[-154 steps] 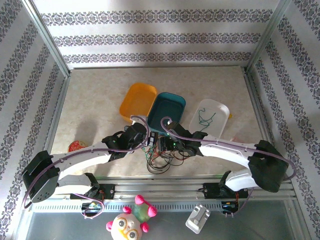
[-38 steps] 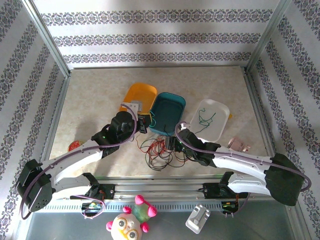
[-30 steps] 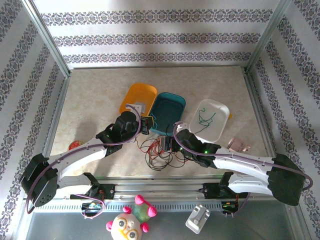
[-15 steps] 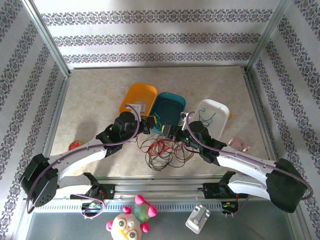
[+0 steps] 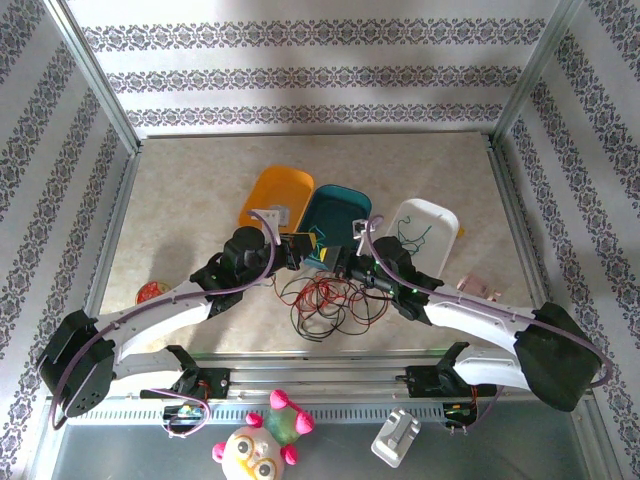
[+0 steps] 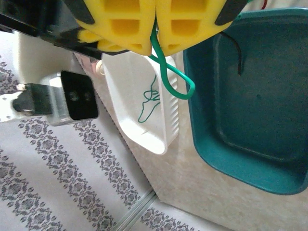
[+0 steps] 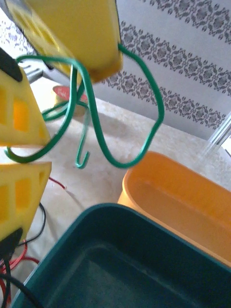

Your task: Untangle the cables

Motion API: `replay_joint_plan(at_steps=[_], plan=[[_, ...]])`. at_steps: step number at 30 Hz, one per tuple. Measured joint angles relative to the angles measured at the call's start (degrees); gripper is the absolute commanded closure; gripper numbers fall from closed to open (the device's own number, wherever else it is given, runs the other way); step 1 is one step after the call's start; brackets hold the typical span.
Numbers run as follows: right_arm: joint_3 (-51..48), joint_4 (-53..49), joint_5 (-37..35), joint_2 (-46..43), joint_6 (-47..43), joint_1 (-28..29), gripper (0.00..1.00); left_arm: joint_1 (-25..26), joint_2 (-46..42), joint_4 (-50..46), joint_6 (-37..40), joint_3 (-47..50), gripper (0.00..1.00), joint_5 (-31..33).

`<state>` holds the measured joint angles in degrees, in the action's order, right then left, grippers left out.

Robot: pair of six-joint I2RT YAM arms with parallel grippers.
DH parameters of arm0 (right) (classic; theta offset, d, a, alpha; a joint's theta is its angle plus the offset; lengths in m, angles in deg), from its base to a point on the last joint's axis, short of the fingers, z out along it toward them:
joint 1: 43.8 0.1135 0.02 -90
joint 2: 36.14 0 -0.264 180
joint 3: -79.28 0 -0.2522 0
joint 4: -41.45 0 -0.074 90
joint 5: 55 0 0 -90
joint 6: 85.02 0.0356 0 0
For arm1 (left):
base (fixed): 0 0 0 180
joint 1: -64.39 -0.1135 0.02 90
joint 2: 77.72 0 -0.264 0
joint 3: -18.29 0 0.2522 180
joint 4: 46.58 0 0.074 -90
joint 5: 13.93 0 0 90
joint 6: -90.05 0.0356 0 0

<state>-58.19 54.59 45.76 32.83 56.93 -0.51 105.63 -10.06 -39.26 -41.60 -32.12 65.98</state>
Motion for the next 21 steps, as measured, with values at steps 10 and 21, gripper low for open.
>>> replay_joint_plan(at_steps=[10,21], plan=[[-4.39,2.10,-3.91,-4.11,4.31,0.07,1.00,1.11,0.00,0.33,-1.33,2.05,1.00,3.28],[-11.69,-13.07,-17.59,-22.71,6.21,-5.57,1.00,0.37,-2.64,0.63,-0.39,2.56,1.00,9.40]])
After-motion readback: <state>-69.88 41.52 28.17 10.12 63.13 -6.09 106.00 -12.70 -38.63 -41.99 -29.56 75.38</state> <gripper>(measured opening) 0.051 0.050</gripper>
